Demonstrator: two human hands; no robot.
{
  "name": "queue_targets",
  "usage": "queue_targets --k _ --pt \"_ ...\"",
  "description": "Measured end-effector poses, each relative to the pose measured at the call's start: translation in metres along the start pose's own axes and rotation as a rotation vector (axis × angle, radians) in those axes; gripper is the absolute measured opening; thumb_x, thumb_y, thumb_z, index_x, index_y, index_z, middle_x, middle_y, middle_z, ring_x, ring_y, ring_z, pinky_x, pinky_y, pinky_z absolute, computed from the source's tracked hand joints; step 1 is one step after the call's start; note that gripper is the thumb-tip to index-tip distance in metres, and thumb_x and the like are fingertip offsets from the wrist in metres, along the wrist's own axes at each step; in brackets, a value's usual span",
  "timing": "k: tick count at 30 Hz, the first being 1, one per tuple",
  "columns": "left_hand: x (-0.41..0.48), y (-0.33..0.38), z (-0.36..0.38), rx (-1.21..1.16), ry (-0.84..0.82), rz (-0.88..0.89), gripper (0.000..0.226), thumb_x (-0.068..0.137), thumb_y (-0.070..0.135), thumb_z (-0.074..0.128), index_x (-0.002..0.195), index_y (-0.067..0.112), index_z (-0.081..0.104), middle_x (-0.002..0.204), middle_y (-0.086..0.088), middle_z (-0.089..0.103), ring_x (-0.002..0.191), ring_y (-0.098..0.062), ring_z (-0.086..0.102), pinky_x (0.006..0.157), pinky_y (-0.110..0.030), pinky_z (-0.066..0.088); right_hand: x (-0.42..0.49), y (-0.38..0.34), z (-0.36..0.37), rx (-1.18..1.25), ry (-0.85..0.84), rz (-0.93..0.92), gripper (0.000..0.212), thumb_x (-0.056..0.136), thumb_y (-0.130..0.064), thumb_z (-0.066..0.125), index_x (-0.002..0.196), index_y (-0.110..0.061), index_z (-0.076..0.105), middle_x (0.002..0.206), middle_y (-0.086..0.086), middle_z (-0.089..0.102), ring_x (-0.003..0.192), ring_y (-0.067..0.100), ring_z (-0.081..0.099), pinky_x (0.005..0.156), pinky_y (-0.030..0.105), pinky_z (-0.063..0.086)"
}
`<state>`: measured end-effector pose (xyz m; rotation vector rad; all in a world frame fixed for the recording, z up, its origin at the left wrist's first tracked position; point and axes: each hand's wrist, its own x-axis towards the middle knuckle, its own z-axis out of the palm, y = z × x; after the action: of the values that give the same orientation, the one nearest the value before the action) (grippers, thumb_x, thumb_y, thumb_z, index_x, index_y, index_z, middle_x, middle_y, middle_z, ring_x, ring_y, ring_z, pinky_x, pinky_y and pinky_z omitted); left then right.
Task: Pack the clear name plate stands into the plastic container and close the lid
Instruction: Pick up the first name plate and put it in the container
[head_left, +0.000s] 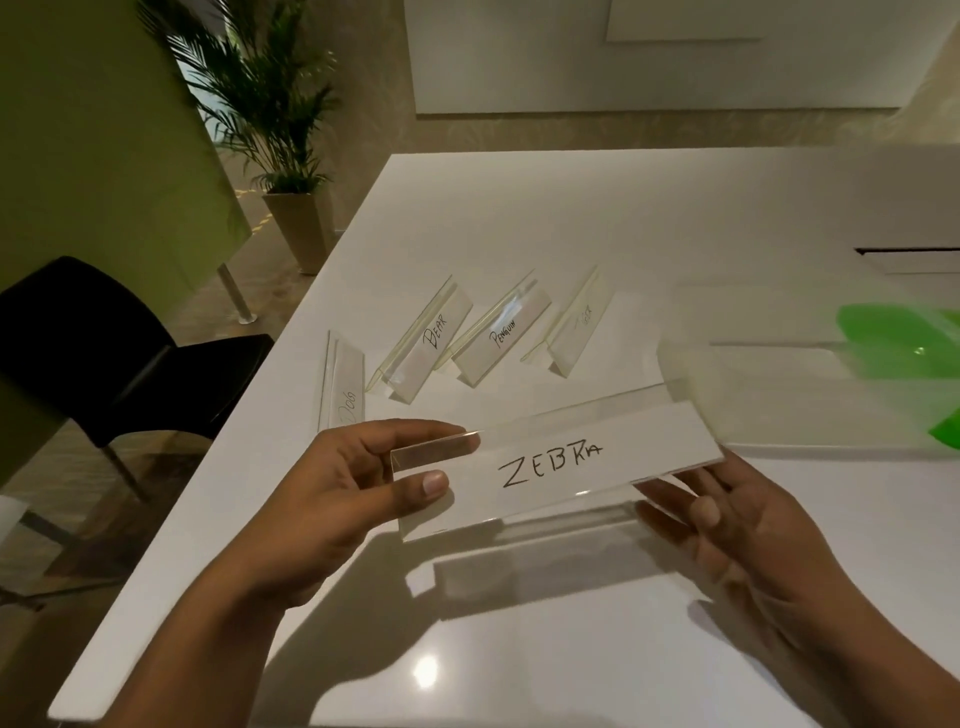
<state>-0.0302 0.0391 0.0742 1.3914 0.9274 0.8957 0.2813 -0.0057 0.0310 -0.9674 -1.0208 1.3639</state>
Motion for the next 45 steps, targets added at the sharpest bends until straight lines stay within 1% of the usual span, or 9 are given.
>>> queue_targets --k 5,10,13,17,19,23,30,35,45 --pt "0.005 0.009 0.010 -0.003 -0.048 0.048 0.034 0.073 0.025 0.076 0.108 0.025 0.078 0.118 -0.002 0.074 0.114 -0.022 0.067 0.085 -0.028 0.057 -0.001 -0.007 0.004 0.134 0.056 -0.036 0.080 0.046 -0.045 0.095 0.113 -0.012 0.068 0.107 0.017 0.072 0.100 0.030 0.069 0.083 0.037 0.056" --pt "0.010 0.013 0.012 -0.018 -0.066 0.084 0.034 0.074 0.023 0.075 0.108 0.023 0.077 0.118 -0.004 0.074 0.114 -0.023 0.067 0.084 -0.026 0.057 -0.003 -0.018 0.010 0.197 0.031 -0.122 0.037 0.053 -0.045 0.091 0.076 -0.020 0.075 0.094 0.005 0.077 0.094 0.017 0.072 0.083 0.030 0.055" --pt "0.012 0.014 0.016 -0.024 -0.061 0.101 0.035 0.073 0.023 0.075 0.108 0.023 0.077 0.116 -0.003 0.075 0.113 -0.021 0.068 0.081 -0.025 0.057 -0.003 -0.022 0.012 0.233 0.064 -0.139 0.034 0.051 -0.044 0.091 0.071 -0.023 0.076 0.082 -0.003 0.077 0.086 0.010 0.073 0.080 0.025 0.056" --pt "0.015 0.017 0.027 -0.019 0.053 0.173 0.060 0.068 0.049 0.083 0.122 0.028 0.068 0.128 0.002 0.069 0.122 -0.016 0.061 0.087 -0.024 0.056 -0.002 -0.027 0.016 0.299 0.104 -0.167 0.028 0.051 -0.044 0.091 0.065 -0.027 0.075 0.079 -0.008 0.076 0.087 0.006 0.072 0.080 0.023 0.055" --pt "0.016 0.014 0.035 -0.121 0.118 0.178 0.081 0.058 0.061 0.085 0.129 0.028 0.062 0.133 0.002 0.065 0.124 -0.017 0.059 0.097 -0.036 0.053 -0.002 -0.028 0.017 0.280 0.126 -0.167 0.029 0.049 -0.046 0.090 0.066 -0.027 0.075 0.070 -0.009 0.073 0.080 0.007 0.072 0.077 0.025 0.057" --pt "0.017 0.002 0.056 -0.499 0.194 0.099 0.101 0.045 0.047 0.096 0.133 0.017 0.056 0.134 -0.006 0.064 0.123 -0.032 0.060 0.102 -0.061 0.043 -0.002 -0.028 0.014 0.246 0.231 -0.067 0.046 0.032 -0.050 0.095 0.062 -0.026 0.070 0.059 -0.007 0.063 0.067 0.014 0.073 0.055 0.023 0.057" --pt "0.016 -0.004 0.072 -0.645 0.273 0.070 0.083 0.048 0.026 0.099 0.123 0.022 0.066 0.122 -0.010 0.072 0.107 -0.031 0.070 0.078 -0.033 0.060 -0.001 -0.032 0.011 0.296 0.266 -0.049 0.016 0.049 -0.028 0.082 0.056 -0.024 0.068 0.056 -0.005 0.062 0.056 0.013 0.067 0.045 0.020 0.050" --pt "0.016 0.001 0.073 -0.636 0.248 0.106 0.064 0.048 0.029 0.098 0.107 0.020 0.076 0.112 -0.012 0.076 0.102 -0.028 0.073 0.072 -0.027 0.061 -0.002 -0.032 0.011 0.257 0.252 -0.071 0.045 0.029 -0.048 0.095 0.057 -0.025 0.069 0.059 -0.006 0.062 0.057 0.013 0.067 0.047 0.020 0.049" --pt "0.014 0.004 0.074 -0.609 0.245 0.088 0.061 0.046 0.034 0.099 0.103 0.023 0.077 0.109 -0.012 0.076 0.100 -0.028 0.073 0.071 -0.027 0.061 -0.004 -0.032 0.011 0.221 0.245 -0.079 0.043 0.033 -0.052 0.094 0.057 -0.027 0.069 0.058 -0.006 0.064 0.059 0.013 0.066 0.048 0.020 0.049"
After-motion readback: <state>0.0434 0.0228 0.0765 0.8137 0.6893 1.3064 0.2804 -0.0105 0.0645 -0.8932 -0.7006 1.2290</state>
